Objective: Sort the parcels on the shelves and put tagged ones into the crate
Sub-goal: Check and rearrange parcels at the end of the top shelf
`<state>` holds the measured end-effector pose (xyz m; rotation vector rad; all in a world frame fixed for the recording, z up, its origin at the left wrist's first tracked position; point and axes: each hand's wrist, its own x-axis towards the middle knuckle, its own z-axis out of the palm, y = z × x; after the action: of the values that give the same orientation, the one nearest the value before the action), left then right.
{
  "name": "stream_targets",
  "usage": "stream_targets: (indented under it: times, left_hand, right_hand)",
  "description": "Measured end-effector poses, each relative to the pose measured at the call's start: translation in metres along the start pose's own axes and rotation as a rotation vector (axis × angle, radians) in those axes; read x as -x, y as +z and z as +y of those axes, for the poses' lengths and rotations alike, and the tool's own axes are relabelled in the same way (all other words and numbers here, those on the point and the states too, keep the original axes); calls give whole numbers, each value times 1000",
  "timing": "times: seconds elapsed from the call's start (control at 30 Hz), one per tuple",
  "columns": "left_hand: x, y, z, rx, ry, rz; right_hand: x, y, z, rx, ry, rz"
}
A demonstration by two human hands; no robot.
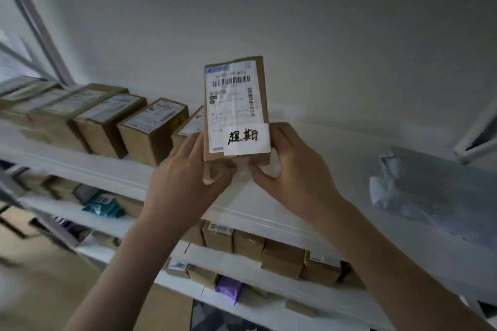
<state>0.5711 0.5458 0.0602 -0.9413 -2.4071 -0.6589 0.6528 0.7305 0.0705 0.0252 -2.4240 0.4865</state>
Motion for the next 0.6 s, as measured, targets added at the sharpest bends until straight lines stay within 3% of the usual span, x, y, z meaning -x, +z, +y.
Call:
stream_targets:
  times: [0.17, 0.33, 0.6]
  left_hand:
    - [63, -71, -56, -106, -166, 76]
    - [132, -126, -125, -215, -365, 112]
    - [245, -204, -255, -226, -666, 150]
  right_hand:
    - [-20, 52, -80, -173, -167, -88]
    - [-36, 123, -170, -372, -307, -284]
    - [-42, 250, -333, -522, -482, -541]
